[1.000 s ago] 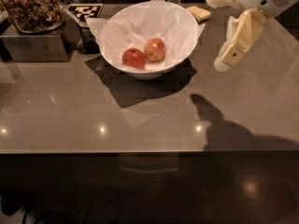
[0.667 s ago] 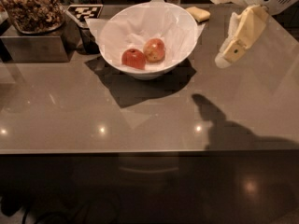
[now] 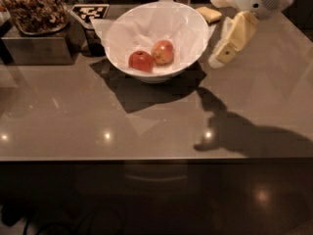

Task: Pick apple from white bowl

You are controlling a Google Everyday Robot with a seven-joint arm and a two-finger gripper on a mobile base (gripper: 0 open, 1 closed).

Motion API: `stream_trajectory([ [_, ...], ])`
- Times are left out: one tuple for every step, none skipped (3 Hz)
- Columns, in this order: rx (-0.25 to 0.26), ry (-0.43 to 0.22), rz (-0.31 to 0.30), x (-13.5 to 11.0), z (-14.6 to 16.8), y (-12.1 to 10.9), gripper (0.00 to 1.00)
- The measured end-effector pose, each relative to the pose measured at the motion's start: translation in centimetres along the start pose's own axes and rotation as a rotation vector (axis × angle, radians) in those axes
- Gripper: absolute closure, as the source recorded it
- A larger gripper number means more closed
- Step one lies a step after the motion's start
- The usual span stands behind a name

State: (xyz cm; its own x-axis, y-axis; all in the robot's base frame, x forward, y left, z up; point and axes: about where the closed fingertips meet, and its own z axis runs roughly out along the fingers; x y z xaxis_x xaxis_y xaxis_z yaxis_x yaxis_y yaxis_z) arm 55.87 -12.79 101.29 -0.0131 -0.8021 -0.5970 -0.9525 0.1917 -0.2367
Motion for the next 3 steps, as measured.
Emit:
stream_trajectory([
  [-0.001, -0.004, -0.006, -0.4, 0.2, -0.1, 0.19],
  [0.000, -0.004, -0.007, -0.4, 0.2, -0.1, 0.41],
  [-0.028, -0.021, -0.050, -1.2, 2.3, -0.6, 0.36],
])
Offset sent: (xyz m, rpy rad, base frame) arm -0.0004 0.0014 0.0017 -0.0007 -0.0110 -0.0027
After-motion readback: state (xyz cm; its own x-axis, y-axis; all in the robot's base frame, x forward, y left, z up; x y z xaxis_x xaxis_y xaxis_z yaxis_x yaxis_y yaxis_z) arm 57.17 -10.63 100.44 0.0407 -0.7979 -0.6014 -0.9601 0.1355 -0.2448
